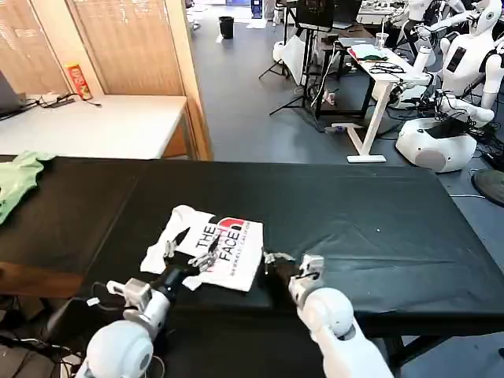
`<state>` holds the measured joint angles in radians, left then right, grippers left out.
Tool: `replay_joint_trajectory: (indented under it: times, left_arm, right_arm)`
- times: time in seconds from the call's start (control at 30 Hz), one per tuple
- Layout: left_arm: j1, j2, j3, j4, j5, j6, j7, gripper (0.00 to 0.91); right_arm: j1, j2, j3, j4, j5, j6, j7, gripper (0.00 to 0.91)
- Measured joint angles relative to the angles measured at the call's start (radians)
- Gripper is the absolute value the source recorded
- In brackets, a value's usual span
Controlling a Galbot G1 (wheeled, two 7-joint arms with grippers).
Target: Fold and organize the clothes.
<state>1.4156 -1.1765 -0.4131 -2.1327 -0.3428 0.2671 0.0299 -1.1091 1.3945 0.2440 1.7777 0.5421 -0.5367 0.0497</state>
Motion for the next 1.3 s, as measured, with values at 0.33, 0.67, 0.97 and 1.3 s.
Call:
replay_joint_trajectory:
  times: [0.33,0.67,0.97,1.3]
  left_arm:
    - [0.009,-0.008,0.001,0.008,0.007,-0.007,0.000,0.878]
    - [0.012,-0.003,-0.003,0.030,0.004,-0.026,-0.028,0.878]
    - [0.015,0.018,0.001,0.066,0.005,-0.128,-0.051,0.878]
    - [0.088,0.056,-0.030,0.020,-0.021,-0.105,-0.121,0.878]
  right_arm:
    - [0.008,-0.136,0.062,-0.008,-0.058,0.036,-0.044,0.010]
    - [-0.045,-0.253,0.110,0.062,-0.132,0.095,-0.133,0.878]
    - [-0.182,-0.288,0.166,0.203,-0.257,0.271,-0.097,0.878]
    - [-0.427,-0.255,0.230,0.313,-0.346,0.468,0.035,0.878]
